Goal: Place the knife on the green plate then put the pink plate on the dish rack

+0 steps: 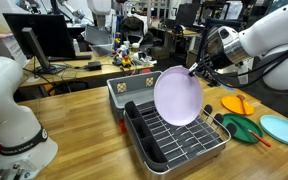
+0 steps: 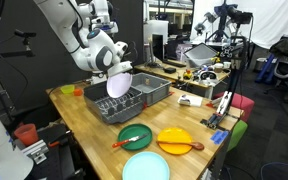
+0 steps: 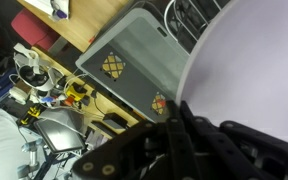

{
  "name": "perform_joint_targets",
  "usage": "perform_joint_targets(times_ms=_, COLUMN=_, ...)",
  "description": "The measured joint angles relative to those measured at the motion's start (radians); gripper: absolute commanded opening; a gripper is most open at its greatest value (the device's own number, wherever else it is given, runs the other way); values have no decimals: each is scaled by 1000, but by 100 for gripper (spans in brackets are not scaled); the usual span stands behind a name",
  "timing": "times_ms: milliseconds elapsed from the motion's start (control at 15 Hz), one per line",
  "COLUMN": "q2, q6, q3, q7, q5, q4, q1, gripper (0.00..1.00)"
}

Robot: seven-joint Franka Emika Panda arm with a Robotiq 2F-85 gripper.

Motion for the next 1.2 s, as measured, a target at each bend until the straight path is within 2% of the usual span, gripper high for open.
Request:
perform_joint_targets(times_ms=533, q2=59, q6=0, q3=-28, q7=-25, q5=4, q4=63, q1=18, gripper=1)
perform_joint_targets(times_ms=1200, q2=62, q6=0, q3=-96, q7=-75, q5=47, q4=98, q1=78, gripper=1)
